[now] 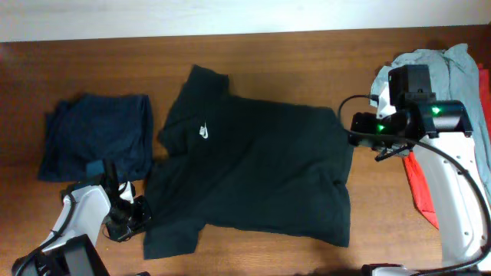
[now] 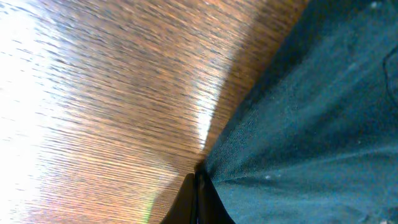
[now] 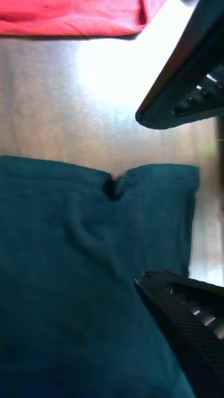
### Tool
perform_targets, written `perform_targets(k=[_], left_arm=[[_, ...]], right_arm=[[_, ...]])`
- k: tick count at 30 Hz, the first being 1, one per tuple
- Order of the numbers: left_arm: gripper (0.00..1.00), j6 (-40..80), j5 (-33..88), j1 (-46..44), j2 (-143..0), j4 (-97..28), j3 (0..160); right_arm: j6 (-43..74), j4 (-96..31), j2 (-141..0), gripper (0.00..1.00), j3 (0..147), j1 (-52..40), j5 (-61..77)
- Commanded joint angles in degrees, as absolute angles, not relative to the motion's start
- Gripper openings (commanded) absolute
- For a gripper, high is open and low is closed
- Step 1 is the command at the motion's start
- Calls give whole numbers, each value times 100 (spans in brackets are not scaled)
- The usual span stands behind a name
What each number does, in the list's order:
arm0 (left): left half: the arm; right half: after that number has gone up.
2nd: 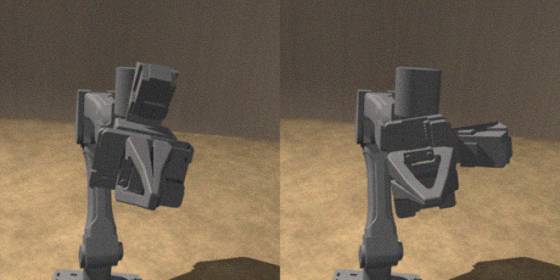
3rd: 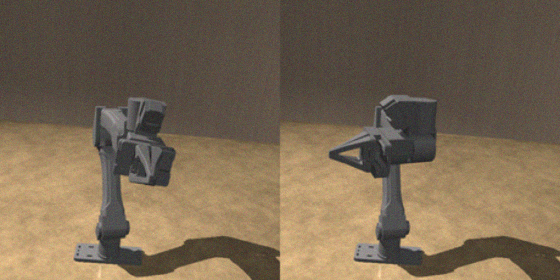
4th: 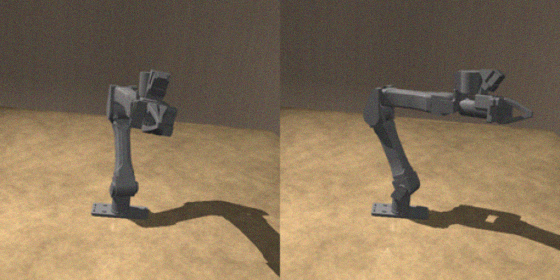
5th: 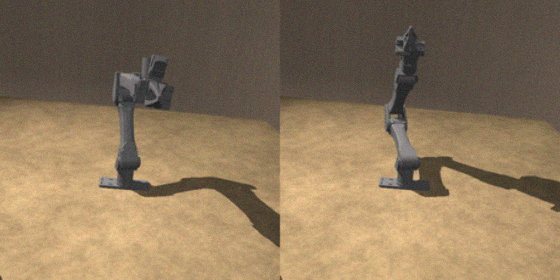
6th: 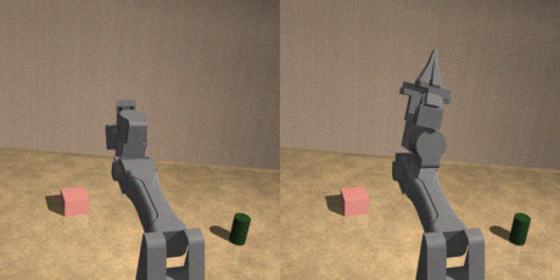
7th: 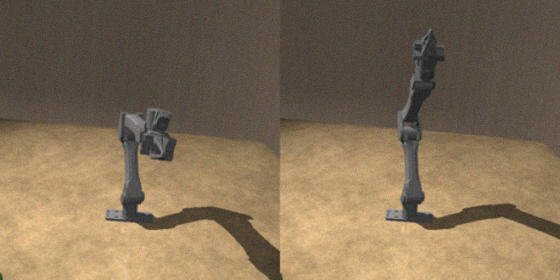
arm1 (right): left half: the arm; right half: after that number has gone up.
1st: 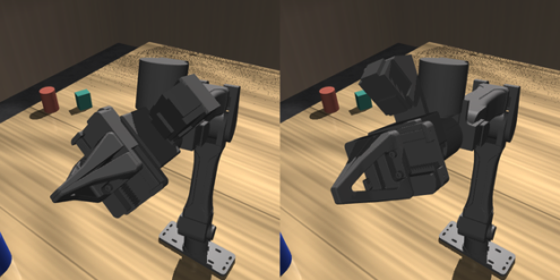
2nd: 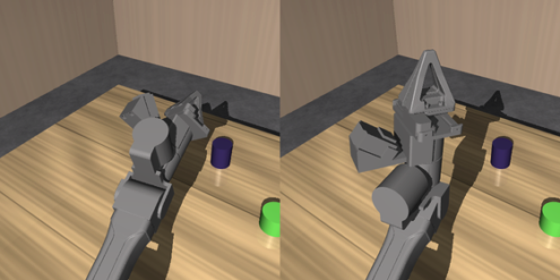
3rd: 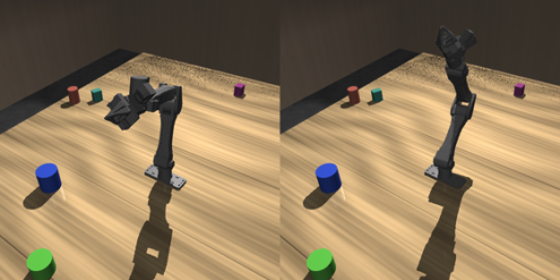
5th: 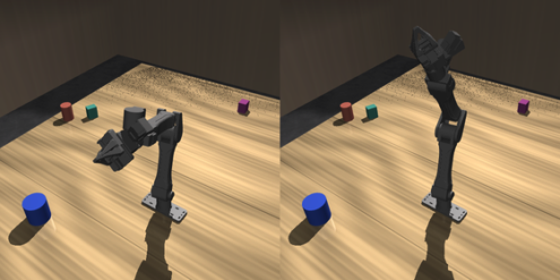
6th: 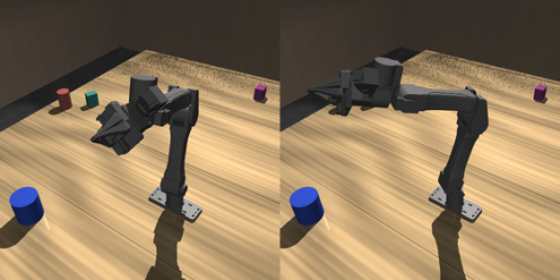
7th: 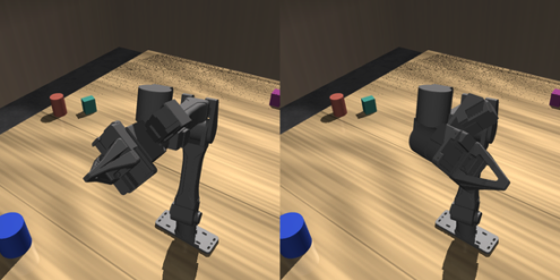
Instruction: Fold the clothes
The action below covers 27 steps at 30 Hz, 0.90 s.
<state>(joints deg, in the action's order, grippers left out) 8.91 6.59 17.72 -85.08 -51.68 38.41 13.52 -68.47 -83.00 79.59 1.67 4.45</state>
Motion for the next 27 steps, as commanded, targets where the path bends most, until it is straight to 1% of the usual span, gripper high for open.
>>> perform_targets(k=[1,3,4,7,9,10,12,15,19,23,27], left_arm=[[0,956,456,1806,-8547,-5196,3922],[0,956,403,1806,-8547,-5194,3922],[1,958,353,1806,-8547,-5194,3922],[1,958,250,1806,-8547,-5194,3922],[1,958,250,1806,-8547,-5192,3922],[1,958,250,1806,-8547,-5190,3922],[0,958,250,1806,-8547,-5190,3922],[0,958,252,1806,-8547,-5190,3922],[1,958,250,1806,-8547,-5188,3922],[1,958,250,1806,-8547,-5144,3922],[0,958,252,1806,-8547,-5127,3922]], right_arm=[[1396,-6554,-8510,61,7955,152,626],[1398,-6333,-8722,49,7955,152,626],[1398,-6191,-8879,47,7955,152,626],[1437,-5745,-9450,47,7955,165,617],[1579,-5275,-9909,49,7955,220,604],[1597,-5133,-10051,52,7955,235,609],[1588,-4768,-10414,61,7955,298,585],[1498,-4523,-10862,65,7955,451,580],[1177,-4497,-11325,66,7955,742,735],[336,-4466,-11736,66,7955,1004,2193],[56,-4401,-11915,65,7955,967,2554]])
